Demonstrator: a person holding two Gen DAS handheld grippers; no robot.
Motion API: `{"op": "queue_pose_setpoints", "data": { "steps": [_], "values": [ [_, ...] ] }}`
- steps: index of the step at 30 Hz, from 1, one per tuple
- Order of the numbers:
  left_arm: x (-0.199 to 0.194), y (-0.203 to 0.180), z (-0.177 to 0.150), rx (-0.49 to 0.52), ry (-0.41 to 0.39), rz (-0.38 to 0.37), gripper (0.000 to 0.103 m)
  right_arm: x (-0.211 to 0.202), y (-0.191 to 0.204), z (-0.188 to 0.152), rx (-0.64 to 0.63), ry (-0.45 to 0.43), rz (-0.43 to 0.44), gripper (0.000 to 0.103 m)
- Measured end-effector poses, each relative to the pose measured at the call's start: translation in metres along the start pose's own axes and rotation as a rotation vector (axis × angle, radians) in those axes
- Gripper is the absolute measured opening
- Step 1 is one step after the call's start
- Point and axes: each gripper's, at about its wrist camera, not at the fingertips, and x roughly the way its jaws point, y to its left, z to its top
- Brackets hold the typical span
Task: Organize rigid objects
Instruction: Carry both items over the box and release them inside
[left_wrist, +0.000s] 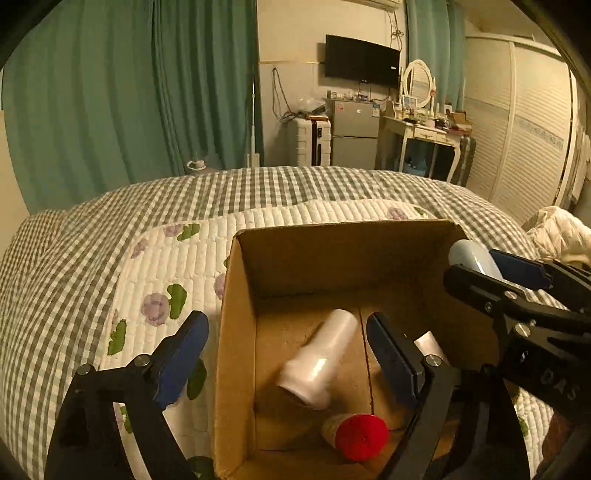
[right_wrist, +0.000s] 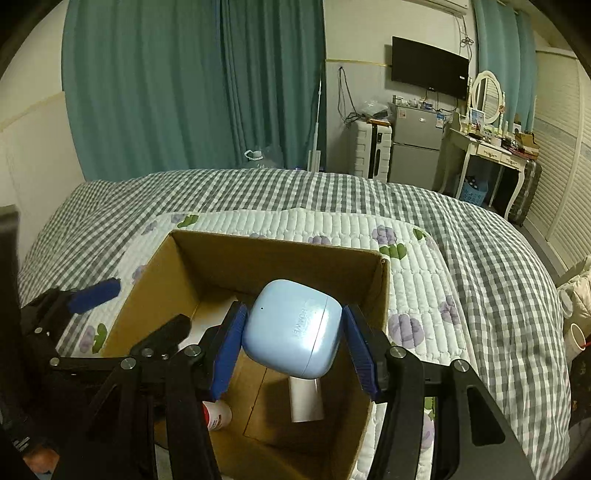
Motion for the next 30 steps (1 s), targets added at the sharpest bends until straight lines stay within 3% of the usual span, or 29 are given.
{"op": "queue_pose_setpoints", "data": {
  "steps": [11, 13, 14, 15, 23, 30],
  "values": [
    [-0.042, 0.008, 0.001, 0.018, -0.038, 0.036, 0.089, 0.007, 0.002, 0.015, 0.018, 0.009, 0.013, 0.054],
    [-0.05, 0.011, 0.0, 0.01, -0.048, 0.038, 0.091, 0.002, 0.003, 0.019, 0.02, -0.002, -0.003, 0.061],
    [-0.054, 0.014, 0.0, 0.004, -0.053, 0.042, 0.093, -0.002, 0.003, 0.02, 0.02, -0.012, -0.013, 0.078],
    [-0.06, 0.016, 0.0, -0.005, -0.06, 0.046, 0.094, -0.008, 0.004, 0.021, 0.02, -0.027, -0.015, 0.083],
    [-0.106, 0.031, -0.002, -0.072, -0.065, 0.046, 0.098, -0.082, 0.017, 0.02, -0.028, -0.063, -0.033, 0.083],
    [-0.148, 0.029, -0.031, -0.064, -0.073, 0.032, 0.099, -0.128, 0.039, -0.021, -0.067, -0.043, -0.067, 0.083]
  ]
}}
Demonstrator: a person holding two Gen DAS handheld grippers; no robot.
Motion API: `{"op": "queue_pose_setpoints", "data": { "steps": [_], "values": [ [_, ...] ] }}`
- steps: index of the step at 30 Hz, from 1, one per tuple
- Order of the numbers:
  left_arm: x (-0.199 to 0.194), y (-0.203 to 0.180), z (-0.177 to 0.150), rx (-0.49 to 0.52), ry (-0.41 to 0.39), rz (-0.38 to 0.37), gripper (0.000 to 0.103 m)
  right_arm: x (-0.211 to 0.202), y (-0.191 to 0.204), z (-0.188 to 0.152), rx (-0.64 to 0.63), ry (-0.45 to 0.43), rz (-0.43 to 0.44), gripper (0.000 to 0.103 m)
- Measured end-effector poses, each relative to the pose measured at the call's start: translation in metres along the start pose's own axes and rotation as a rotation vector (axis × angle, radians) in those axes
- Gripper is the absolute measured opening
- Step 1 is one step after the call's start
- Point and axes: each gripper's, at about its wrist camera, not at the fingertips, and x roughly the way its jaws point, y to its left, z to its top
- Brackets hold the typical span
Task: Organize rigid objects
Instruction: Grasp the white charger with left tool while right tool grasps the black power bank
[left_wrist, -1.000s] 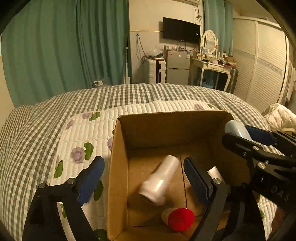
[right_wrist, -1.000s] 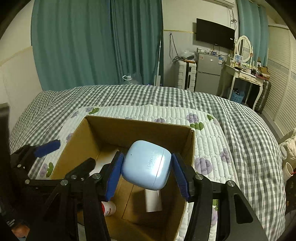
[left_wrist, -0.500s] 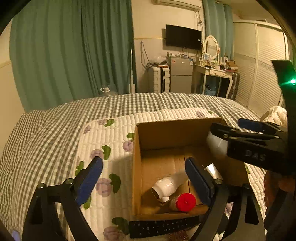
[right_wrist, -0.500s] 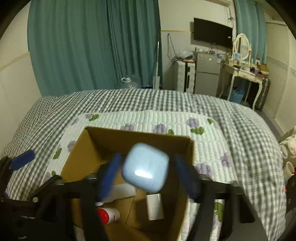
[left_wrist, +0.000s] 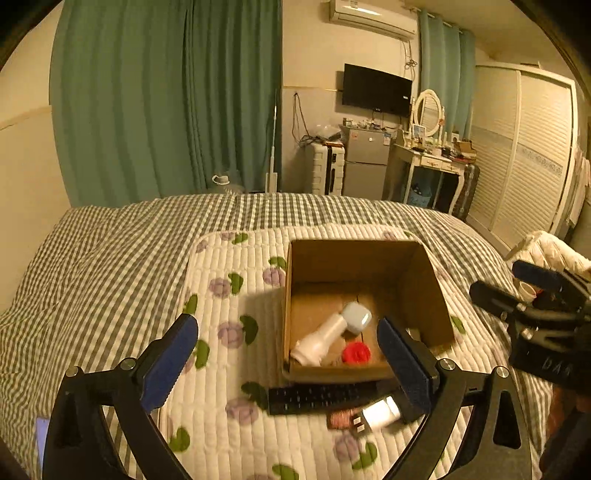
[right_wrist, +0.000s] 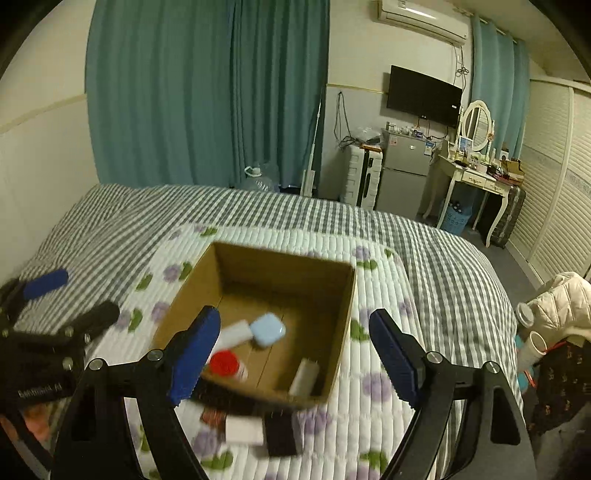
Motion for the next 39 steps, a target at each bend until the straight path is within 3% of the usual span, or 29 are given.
{"op": "queue_pose_setpoints", "data": {
  "steps": [4, 9, 14, 19, 21, 23, 30, 39],
  "values": [
    [0.0, -0.003, -0.024, 0.028, 0.027, -0.007, 0.099, -0.001, 0.002, -0.032, 0.051, 0.047, 0.033, 0.083],
    [0.022, -0.005, -0.058, 0.073, 0.07, 0.021, 0.099, 0.035, -0.005, -0.073, 0.074, 0.142, 0.0, 0.083],
    [0.052, 0.0, -0.086, 0.023, 0.135, 0.01, 0.099, 0.072, -0.01, -0.109, 0.061, 0.249, -0.013, 0.081],
    [0.074, -0.002, -0.104, 0.008, 0.185, 0.012, 0.099, 0.107, -0.001, -0.141, 0.008, 0.375, 0.024, 0.062],
    [0.079, -0.004, -0.109, 0.005, 0.199, 0.011, 0.099, 0.118, 0.003, -0.151, -0.022, 0.408, 0.016, 0.048],
    [0.083, -0.006, -0.112, 0.009, 0.211, 0.009, 0.099, 0.125, 0.005, -0.156, -0.032, 0.406, 0.005, 0.042],
    [0.091, -0.021, -0.122, 0.045, 0.25, 0.009, 0.099, 0.12, -0.008, -0.155, 0.054, 0.326, 0.028, 0.039],
    [0.1, -0.077, -0.135, 0.096, 0.286, -0.078, 0.099, 0.075, -0.052, -0.151, 0.112, 0.233, -0.082, 0.039]
  ]
}}
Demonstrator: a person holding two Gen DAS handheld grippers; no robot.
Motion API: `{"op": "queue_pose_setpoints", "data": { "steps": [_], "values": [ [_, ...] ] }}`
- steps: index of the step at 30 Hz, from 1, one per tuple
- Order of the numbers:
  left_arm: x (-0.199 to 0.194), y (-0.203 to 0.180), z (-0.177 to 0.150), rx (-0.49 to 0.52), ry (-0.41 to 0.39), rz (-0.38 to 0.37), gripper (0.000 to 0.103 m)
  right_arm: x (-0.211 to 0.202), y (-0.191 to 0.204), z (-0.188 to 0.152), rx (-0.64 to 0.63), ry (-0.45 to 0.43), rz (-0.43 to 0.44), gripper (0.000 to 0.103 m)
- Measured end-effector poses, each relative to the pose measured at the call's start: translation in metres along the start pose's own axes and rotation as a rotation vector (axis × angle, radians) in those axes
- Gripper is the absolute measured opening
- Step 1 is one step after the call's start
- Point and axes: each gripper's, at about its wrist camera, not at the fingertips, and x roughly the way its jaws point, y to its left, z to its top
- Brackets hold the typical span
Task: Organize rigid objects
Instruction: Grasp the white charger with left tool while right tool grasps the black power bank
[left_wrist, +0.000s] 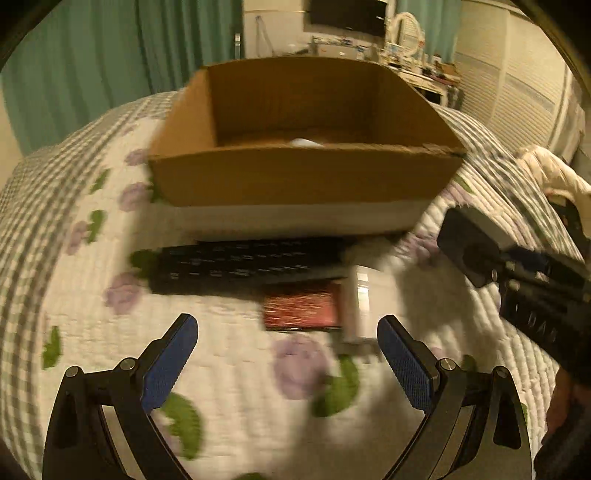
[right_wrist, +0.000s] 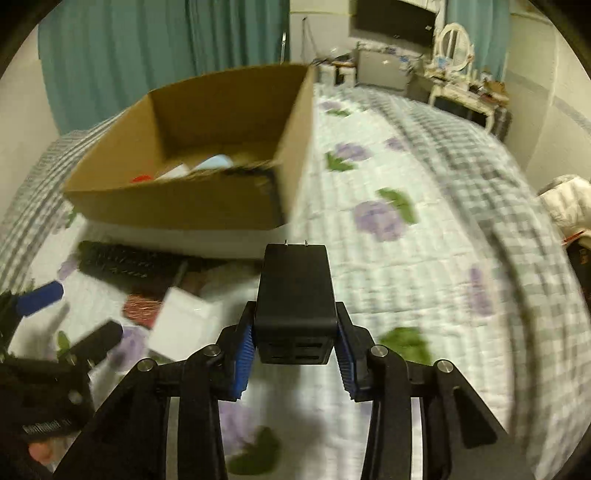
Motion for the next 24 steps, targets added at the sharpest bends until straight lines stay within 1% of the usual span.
{"op": "queue_pose_setpoints", "data": {
  "steps": [2, 4, 5, 8, 9, 10, 11, 12, 15, 17, 20, 24],
  "values": [
    [0.005, -0.012, 0.0, 0.014, 0.004, -0.006, 0.099, -0.002, -0.01, 0.0, 0.039, 0.0, 0.016, 0.039],
    [0.012, -0.025, 0.001, 0.029, 0.008, 0.008, 0.099, 0.0, -0.016, 0.001, 0.075, 0.009, 0.038, 0.039],
    [0.016, -0.03, 0.002, 0.031, 0.012, 0.017, 0.099, 0.002, -0.024, 0.004, 0.083, 0.012, 0.042, 0.039],
    [0.028, -0.043, 0.005, 0.04, 0.006, 0.029, 0.098, 0.003, -0.028, 0.002, 0.084, 0.018, 0.046, 0.039],
    [0.034, -0.048, 0.005, 0.054, 0.012, 0.04, 0.094, 0.005, -0.025, 0.002, 0.084, 0.018, 0.047, 0.039],
    [0.039, -0.054, 0.004, 0.069, 0.022, 0.053, 0.081, 0.006, -0.024, 0.002, 0.085, 0.016, 0.051, 0.039],
    [0.045, -0.058, 0.003, 0.086, 0.037, 0.067, 0.073, 0.007, -0.025, 0.002, 0.086, 0.015, 0.054, 0.038],
    [0.048, -0.063, 0.001, 0.108, 0.036, 0.096, 0.069, 0.009, -0.026, 0.003, 0.089, 0.015, 0.058, 0.038],
    [0.041, -0.071, 0.0, 0.15, 0.008, 0.082, 0.041, 0.012, -0.029, 0.001, 0.089, 0.012, 0.065, 0.038],
    [0.038, -0.068, 0.001, 0.139, 0.014, 0.057, 0.041, 0.012, -0.029, 0.002, 0.089, 0.009, 0.065, 0.038],
    [0.031, -0.053, 0.0, 0.083, 0.021, 0.008, 0.041, 0.01, -0.029, 0.005, 0.077, 0.0, 0.06, 0.038],
    [0.016, -0.036, -0.001, 0.032, 0.022, -0.005, 0.041, 0.0, -0.029, 0.009, 0.073, -0.018, 0.057, 0.038]
  ]
}}
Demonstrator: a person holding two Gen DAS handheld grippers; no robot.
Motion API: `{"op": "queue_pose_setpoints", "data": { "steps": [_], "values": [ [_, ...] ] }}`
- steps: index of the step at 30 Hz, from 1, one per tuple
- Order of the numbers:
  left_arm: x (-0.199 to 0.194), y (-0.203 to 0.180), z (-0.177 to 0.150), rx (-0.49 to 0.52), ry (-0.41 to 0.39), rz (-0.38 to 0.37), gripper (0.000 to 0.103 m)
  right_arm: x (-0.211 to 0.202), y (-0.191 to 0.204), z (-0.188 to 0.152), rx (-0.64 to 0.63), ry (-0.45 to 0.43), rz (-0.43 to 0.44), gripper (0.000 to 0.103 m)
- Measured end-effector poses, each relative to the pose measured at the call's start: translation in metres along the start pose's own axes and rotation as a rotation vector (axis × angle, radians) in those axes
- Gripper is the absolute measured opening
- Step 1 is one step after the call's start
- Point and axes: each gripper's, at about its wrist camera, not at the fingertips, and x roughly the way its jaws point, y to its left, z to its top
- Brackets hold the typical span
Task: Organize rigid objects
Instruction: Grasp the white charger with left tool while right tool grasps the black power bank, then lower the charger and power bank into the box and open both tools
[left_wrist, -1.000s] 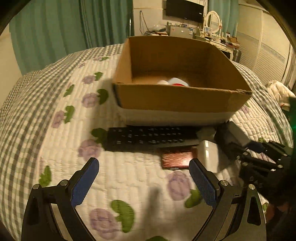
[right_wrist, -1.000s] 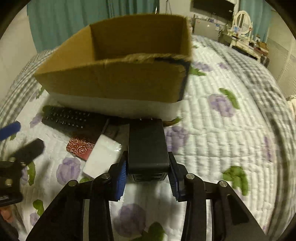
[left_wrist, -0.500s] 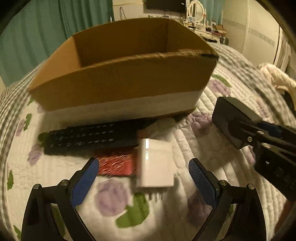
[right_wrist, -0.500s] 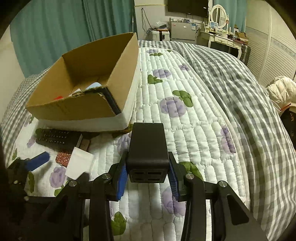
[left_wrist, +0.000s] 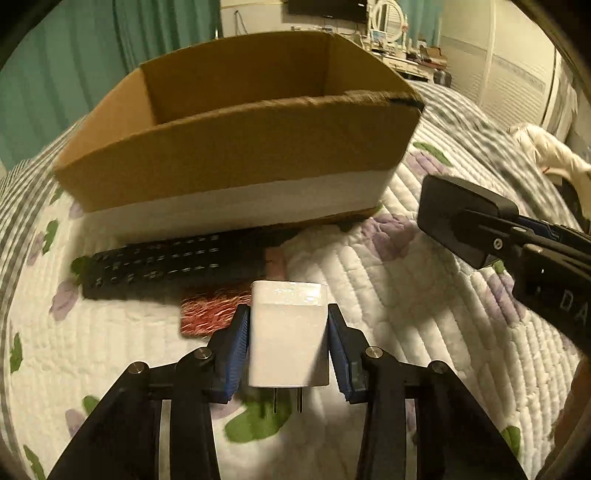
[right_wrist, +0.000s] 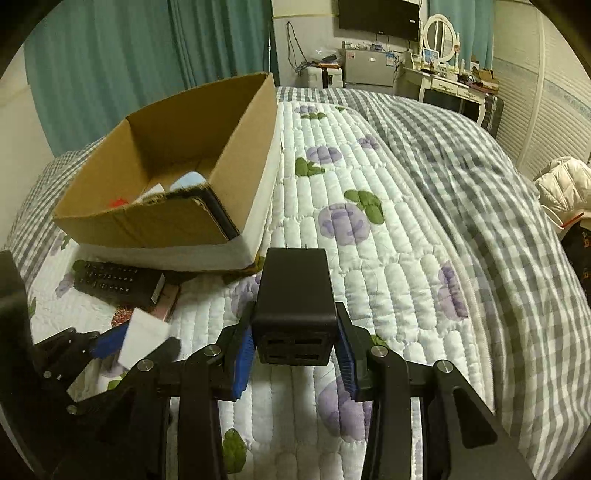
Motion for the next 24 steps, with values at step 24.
{"op": "queue_pose_setpoints", "data": {
  "steps": [24],
  "values": [
    [-0.059, 0.072, 0.149, -0.004, -0.195, -0.028, 0.041, -0.066, 0.078, 0.128, -0.16, -0.244, 0.079, 0.038]
  ]
}}
